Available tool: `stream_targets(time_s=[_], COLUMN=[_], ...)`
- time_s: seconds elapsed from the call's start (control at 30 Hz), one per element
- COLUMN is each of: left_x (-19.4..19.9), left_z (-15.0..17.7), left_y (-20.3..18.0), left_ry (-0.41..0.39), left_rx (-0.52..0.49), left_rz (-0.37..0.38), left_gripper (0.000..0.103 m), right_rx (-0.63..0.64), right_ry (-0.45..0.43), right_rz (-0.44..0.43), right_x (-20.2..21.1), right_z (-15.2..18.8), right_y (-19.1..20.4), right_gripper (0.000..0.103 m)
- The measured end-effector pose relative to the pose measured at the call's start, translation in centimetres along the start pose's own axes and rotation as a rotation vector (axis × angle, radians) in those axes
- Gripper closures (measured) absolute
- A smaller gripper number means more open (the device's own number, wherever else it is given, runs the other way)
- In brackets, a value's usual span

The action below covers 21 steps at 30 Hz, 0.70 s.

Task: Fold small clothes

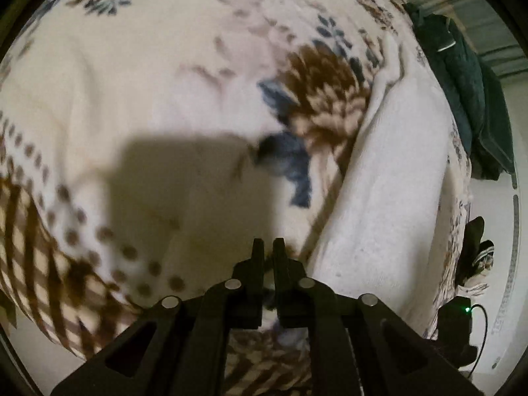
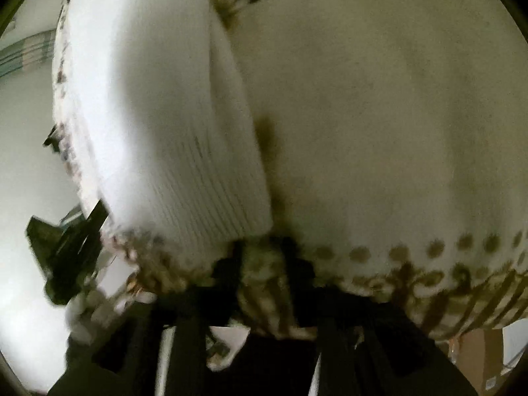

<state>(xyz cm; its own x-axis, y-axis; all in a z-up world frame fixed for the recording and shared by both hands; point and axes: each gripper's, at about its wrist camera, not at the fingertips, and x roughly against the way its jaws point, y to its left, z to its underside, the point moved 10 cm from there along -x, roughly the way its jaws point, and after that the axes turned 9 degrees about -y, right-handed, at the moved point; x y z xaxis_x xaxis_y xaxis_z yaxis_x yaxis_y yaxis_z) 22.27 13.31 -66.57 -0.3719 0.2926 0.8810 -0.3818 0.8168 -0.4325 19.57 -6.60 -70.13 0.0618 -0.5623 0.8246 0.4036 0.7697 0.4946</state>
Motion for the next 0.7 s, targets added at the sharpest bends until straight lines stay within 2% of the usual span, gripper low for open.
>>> stream_targets(time_s=[0.03,0.07,0.1,0.2,0.27,0.37,0.43,0.47,0.5,0.6,0.63,0.67,0.7], left_x=[-0.1,-0.4,-1.0,-2.9,-4.3,-6.2,-6.8,-6.5,-6.2,-6.0,-6.2,-6.4,-6.6], left_z=[-0.2,-0.5,-0.7,-1.4,-1.3,-0.8,-0.6,-0.5,-0.4,0.4,0.6,0.7,0.5], left_y=[-0.2,-0.7,-1.3,-3.3,-4.6,-5.6,-6.2,-6.6,-7.2,-7.5,-7.4,-7.2,-7.1], left_ry=[0.006,0.012,0.016,0.047,0.081,0.126,0.138,0.137,0.138,0.164,0.172,0.179,0.184], left_rx=[-0.018,-0.045,-0.063,-0.086,-0.106,-0.137,-0.134,-0.125,-0.108,-0.096,-0.1,-0.099,-0.089], left_rz=[0.008,0.023,0.047,0.12,0.156,0.176,0.202,0.228,0.274,0.306,0.302,0.295,0.298], left_gripper=[0.084,0.065,0.051,0.05,0.05,0.05,0.05,0.05,0.052,0.052,0.052,0.052,0.052], right_rx=[-0.005,-0.008,-0.014,-0.022,-0.013,-0.008,-0.059,-0.085,-0.106,-0.179,-0.192,-0.189,-0.167], right_ry=[-0.018,-0.041,-0.065,-0.157,-0.199,-0.176,-0.156,-0.165,-0.147,-0.09,-0.082,-0.086,-0.111], right_rz=[-0.012,-0.022,-0.023,-0.039,-0.08,-0.087,-0.14,-0.197,-0.281,-0.445,-0.443,-0.407,-0.321], right_x=[0.8,1.4,2.2,3.7,3.7,1.1,-0.4,-0.2,-0.3,0.5,0.4,0.2,0.0], right_z=[-0.1,-0.2,-0.8,-2.5,-4.0,-5.6,-5.7,-5.8,-5.6,-4.4,-4.2,-4.4,-4.9], right_y=[0.0,0.1,-0.5,-0.3,0.3,0.7,1.3,1.9,2.8,4.0,3.7,3.1,1.8], right_gripper=[0.041,0.04,0.04,0.04,0.039,0.038,0.04,0.068,0.09,0.09,0.089,0.08,0.073])
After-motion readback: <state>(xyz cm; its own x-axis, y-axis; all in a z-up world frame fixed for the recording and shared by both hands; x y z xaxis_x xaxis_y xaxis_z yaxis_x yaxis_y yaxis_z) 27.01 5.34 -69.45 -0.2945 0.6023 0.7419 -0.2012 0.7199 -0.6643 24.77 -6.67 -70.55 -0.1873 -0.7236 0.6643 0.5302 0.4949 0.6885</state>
